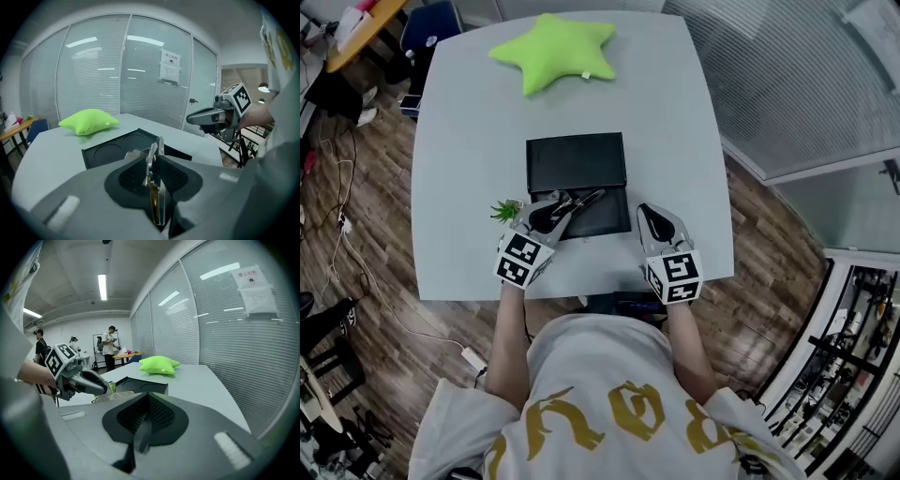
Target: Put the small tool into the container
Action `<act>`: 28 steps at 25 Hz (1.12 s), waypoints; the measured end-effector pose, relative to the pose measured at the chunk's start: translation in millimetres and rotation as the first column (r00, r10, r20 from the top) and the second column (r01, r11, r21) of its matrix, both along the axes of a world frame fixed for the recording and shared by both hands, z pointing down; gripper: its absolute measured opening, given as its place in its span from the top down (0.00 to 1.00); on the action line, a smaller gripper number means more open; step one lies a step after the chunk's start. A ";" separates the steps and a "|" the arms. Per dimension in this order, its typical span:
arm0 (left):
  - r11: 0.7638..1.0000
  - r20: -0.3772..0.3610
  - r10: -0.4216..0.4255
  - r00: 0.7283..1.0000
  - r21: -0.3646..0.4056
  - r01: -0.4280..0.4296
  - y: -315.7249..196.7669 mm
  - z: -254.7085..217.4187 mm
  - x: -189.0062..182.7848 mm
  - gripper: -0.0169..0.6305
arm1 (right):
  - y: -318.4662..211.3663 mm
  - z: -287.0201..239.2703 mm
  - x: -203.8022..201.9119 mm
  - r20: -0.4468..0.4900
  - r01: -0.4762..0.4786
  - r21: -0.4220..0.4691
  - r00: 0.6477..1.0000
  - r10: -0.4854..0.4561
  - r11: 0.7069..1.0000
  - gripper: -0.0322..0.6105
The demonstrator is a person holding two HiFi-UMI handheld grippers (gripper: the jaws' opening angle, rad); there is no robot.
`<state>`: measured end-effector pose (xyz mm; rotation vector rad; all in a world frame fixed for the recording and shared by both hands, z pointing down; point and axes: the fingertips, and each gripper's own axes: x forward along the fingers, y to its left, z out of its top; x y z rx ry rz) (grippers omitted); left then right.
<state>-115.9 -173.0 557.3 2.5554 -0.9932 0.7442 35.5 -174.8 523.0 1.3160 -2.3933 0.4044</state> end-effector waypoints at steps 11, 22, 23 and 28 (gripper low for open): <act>0.995 0.056 0.096 0.994 -0.038 -0.094 -5.3 26.4 11.4 0.83 | -8.6 19.5 7.8 0.006 0.005 -0.044 1.000 -0.004 0.999 0.91; 0.966 0.133 0.234 0.963 -0.143 -0.215 1.4 61.0 30.4 0.83 | -18.2 36.0 13.2 0.009 -0.001 -0.080 1.000 0.002 0.997 0.91; 0.963 0.136 0.244 0.960 -0.152 -0.223 2.4 63.5 32.0 0.83 | -17.8 37.3 13.3 0.008 -0.002 -0.084 1.000 0.003 0.996 0.91; 0.952 0.140 0.271 0.952 -0.184 -0.244 2.7 74.0 36.6 0.83 | -18.6 41.9 12.8 0.007 0.005 -0.098 1.000 -0.005 0.995 0.91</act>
